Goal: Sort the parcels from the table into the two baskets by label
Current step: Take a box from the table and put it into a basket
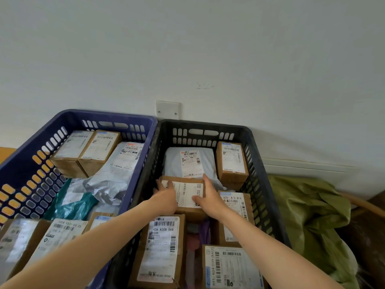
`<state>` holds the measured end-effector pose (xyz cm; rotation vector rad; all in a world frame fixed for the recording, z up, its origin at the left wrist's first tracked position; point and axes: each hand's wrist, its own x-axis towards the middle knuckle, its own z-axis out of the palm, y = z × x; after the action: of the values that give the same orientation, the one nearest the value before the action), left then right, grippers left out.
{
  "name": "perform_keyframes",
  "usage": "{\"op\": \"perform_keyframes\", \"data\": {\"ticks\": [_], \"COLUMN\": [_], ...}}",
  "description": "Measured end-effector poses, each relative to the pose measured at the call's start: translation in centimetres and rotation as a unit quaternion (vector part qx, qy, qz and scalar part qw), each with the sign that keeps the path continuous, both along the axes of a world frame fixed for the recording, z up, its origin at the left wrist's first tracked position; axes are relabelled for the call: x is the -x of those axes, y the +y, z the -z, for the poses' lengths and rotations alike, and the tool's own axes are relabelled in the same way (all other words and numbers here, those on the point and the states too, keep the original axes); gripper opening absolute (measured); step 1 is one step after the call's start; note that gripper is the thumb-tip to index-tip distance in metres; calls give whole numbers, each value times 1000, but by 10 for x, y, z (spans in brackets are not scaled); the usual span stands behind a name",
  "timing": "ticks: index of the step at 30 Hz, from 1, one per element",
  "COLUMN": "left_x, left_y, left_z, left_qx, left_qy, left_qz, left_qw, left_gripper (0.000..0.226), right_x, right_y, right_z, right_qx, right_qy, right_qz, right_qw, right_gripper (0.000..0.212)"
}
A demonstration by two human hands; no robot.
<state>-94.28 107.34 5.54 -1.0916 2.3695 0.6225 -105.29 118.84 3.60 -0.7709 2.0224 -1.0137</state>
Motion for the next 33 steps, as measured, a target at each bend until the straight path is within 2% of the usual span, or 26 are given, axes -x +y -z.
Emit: {"op": "perform_keyframes", "data": {"ticks": [5, 6, 8, 10, 15, 24, 27, 33], "left_x": [-7, -7, -7, -8, -4, 8, 6, -4], "left_y": [-2, -1, 2, 4, 5, 22, 23, 21], "left_z": [11, 12, 14, 17, 28, 30, 27, 24], "left_qx": [-2, -1, 7, 17, 21, 52, 51, 44], "left_qy": [52, 52, 43, 32, 14, -8, 0, 22], "left_qz": [67, 81, 106, 118, 110, 76, 77, 58], "left_qw": [996, 995, 993, 992, 994, 996, 996, 997], "left_gripper": [65, 63, 62, 63, 65, 60, 60, 58], "right_x": [5, 6, 9, 10, 12, 17, 23, 34], "right_y": [7, 8, 9, 8, 1, -3, -1, -3], "right_z": [1, 2, 5, 7, 17, 20, 17, 14], "right_qx": [-91, -104, -126, -138, -188, -221, -194, -102], "right_qy": [173, 227, 359, 413, 433, 430, 434, 425], "right_qz": [-169, -198, -265, -297, -317, -344, -352, -341], "right_qw": [966, 948, 886, 850, 822, 805, 806, 832], "right_gripper": [76, 75, 72, 70, 69, 66, 67, 61]}}
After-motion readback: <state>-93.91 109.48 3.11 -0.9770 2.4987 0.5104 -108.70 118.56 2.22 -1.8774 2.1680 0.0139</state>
